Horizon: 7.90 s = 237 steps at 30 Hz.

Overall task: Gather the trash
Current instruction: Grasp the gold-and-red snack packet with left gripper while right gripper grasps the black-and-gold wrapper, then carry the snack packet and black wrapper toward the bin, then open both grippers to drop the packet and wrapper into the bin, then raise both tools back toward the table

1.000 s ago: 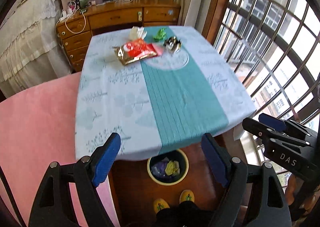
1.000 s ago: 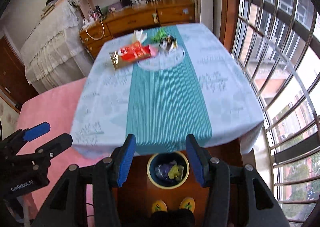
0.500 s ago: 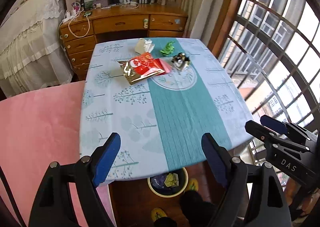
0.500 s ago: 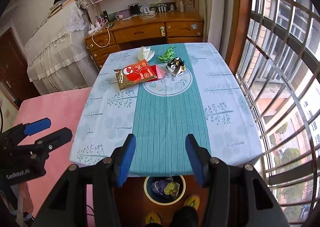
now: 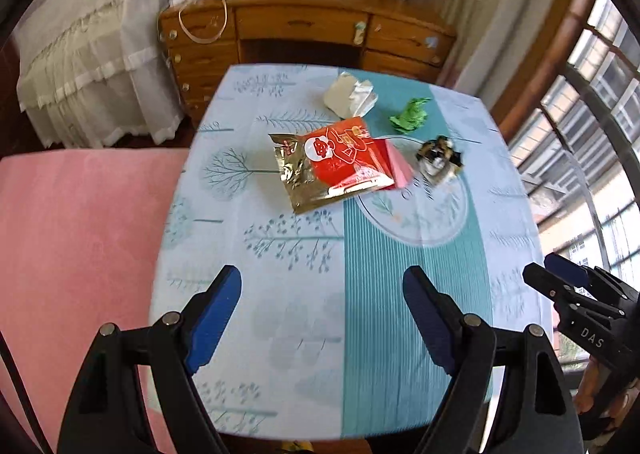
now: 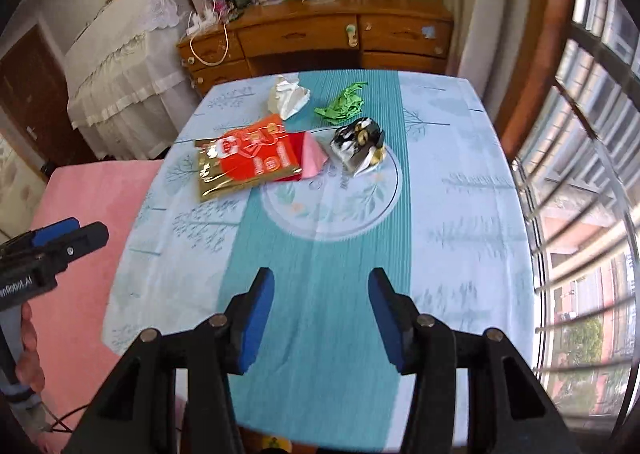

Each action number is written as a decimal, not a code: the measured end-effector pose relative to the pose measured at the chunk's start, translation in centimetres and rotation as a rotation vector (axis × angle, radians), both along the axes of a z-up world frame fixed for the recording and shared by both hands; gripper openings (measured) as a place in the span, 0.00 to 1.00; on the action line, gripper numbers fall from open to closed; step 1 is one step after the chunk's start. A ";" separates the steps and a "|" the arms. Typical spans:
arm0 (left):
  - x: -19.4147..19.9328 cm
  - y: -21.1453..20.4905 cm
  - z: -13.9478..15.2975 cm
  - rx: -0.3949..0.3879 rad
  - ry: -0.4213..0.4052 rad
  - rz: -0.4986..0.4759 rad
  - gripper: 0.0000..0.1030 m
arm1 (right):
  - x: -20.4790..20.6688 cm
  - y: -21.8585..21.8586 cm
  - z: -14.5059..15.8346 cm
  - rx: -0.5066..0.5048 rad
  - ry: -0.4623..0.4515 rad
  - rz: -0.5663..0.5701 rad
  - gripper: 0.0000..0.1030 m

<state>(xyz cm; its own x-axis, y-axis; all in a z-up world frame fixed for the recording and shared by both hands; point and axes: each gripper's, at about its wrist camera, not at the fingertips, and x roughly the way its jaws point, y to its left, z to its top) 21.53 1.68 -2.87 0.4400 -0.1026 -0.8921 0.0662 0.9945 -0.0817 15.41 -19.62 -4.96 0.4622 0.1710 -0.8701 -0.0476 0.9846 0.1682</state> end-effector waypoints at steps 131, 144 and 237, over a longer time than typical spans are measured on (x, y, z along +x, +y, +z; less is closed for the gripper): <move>-24.5 -3.0 -37.4 -0.045 0.326 -0.246 0.64 | -23.8 5.6 -38.2 0.177 0.379 -0.187 0.37; -24.8 0.9 -38.3 0.027 0.316 -0.151 0.69 | -22.7 7.3 -40.6 0.182 0.402 -0.179 0.40; 6.1 1.5 -0.1 -0.101 0.108 -0.019 0.69 | 2.1 1.1 3.9 -0.029 -0.149 0.030 0.48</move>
